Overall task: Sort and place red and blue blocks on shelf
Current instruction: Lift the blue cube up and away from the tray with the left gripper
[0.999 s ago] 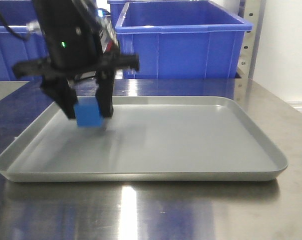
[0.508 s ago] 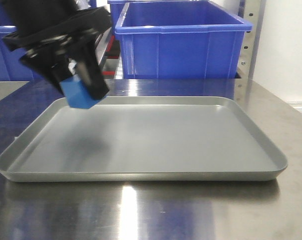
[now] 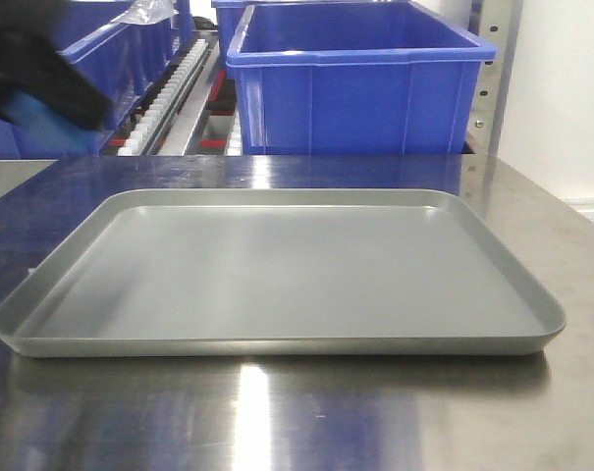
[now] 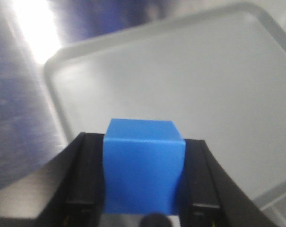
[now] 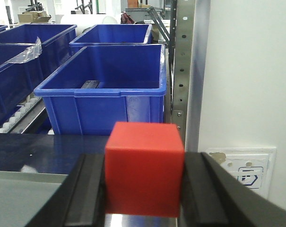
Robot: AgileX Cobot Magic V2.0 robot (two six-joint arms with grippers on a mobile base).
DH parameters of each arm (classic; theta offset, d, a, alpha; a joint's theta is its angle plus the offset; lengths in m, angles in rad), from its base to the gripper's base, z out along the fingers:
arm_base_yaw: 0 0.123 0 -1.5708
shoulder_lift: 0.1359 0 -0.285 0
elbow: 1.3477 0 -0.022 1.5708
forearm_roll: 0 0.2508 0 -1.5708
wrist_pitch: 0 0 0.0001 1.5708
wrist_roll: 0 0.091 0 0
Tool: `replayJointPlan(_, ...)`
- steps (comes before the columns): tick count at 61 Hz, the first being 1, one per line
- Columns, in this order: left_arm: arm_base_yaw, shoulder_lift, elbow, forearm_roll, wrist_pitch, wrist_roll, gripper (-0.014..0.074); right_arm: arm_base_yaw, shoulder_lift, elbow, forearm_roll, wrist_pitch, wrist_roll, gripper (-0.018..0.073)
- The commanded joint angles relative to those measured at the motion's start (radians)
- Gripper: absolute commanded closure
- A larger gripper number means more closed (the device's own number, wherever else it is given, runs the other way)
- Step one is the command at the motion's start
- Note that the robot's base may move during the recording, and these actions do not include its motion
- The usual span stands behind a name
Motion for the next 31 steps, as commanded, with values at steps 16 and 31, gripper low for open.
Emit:
replayJointPlan(16, 0.189, -0.380, 0.183, -0.027, -0.196, -0.001, 0.0461, -0.006, 0.008, -0.027, -0.006, -0.084, -0.008, 0.0502)
replayJointPlan(31, 0.297, -0.595, 0.270, -0.027, -0.194, -0.001, 0.0461, -0.006, 0.008, -0.027, -0.006, -0.084, -0.008, 0.0502)
